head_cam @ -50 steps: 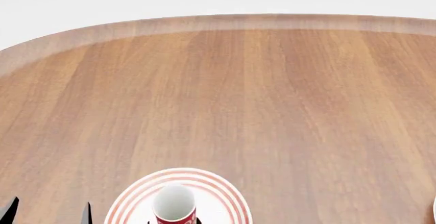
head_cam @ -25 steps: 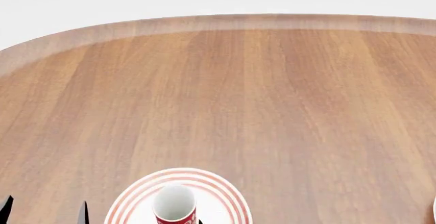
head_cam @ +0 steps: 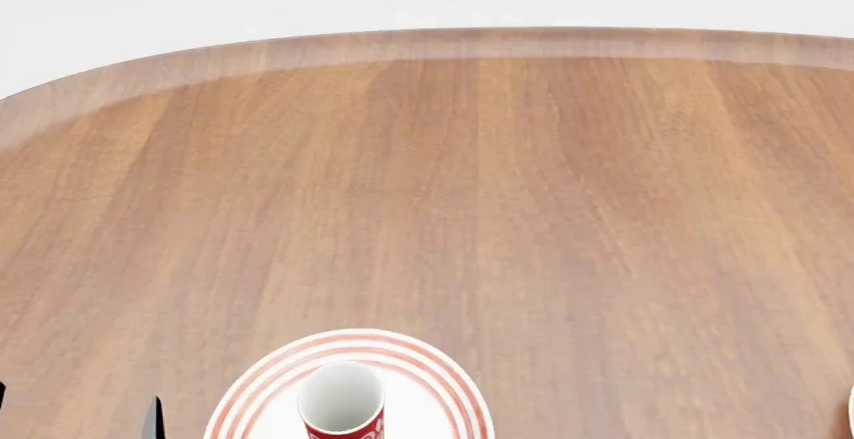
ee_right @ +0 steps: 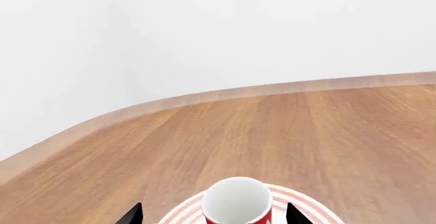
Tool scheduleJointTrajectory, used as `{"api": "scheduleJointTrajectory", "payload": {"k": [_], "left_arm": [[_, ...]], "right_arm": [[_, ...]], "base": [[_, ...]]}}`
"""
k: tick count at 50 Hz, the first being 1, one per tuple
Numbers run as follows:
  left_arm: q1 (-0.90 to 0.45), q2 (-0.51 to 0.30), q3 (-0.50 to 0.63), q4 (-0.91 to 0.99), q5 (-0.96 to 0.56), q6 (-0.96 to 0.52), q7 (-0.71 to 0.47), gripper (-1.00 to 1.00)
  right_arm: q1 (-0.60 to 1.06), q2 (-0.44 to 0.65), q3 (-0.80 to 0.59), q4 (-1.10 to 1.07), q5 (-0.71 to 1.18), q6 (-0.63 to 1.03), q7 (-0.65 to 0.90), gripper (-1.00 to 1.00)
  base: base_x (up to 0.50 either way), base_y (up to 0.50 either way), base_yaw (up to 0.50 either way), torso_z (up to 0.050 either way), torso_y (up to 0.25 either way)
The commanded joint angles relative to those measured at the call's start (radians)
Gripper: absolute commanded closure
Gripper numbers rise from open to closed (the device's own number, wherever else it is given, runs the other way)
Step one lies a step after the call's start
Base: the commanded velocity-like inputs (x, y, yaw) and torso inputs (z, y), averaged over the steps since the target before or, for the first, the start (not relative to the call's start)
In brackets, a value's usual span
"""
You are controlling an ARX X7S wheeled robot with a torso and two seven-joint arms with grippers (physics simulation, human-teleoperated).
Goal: Put the red mug on the left plate.
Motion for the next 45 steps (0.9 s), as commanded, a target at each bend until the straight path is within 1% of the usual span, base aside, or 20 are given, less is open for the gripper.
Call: {"api": "scheduleJointTrajectory", "payload": {"k": [1, 15, 27, 45], "left_arm": [[0.010, -0.008, 0.005, 0.026, 0.012, -0.003, -0.008, -1.00], [0.034, -0.022, 0.011, 0.088, 0.034, -0.017, -0.024, -1.00], [0.047, -0.031, 0.018, 0.124, 0.055, -0.023, -0.034, -1.00], [0.107, -0.056, 0.031, 0.230, 0.108, -0.019, -0.057, -1.00]], "right_arm": [[-0.047, 0.054, -0.019, -0.121, -0.064, -0.013, 0.047, -1.00], [-0.100, 0.104, -0.031, -0.221, -0.148, -0.042, 0.095, -1.00], [-0.129, 0.136, -0.043, -0.279, -0.189, -0.061, 0.106, -1.00], [-0.200, 0.194, -0.064, -0.400, -0.315, -0.082, 0.151, -1.00]], "base": [[0.00, 0.00, 0.00, 0.000, 0.000], [0.00, 0.00, 0.00, 0.000, 0.000], [0.00, 0.00, 0.00, 0.000, 0.000], [0.00, 0.00, 0.00, 0.000, 0.000]]}}
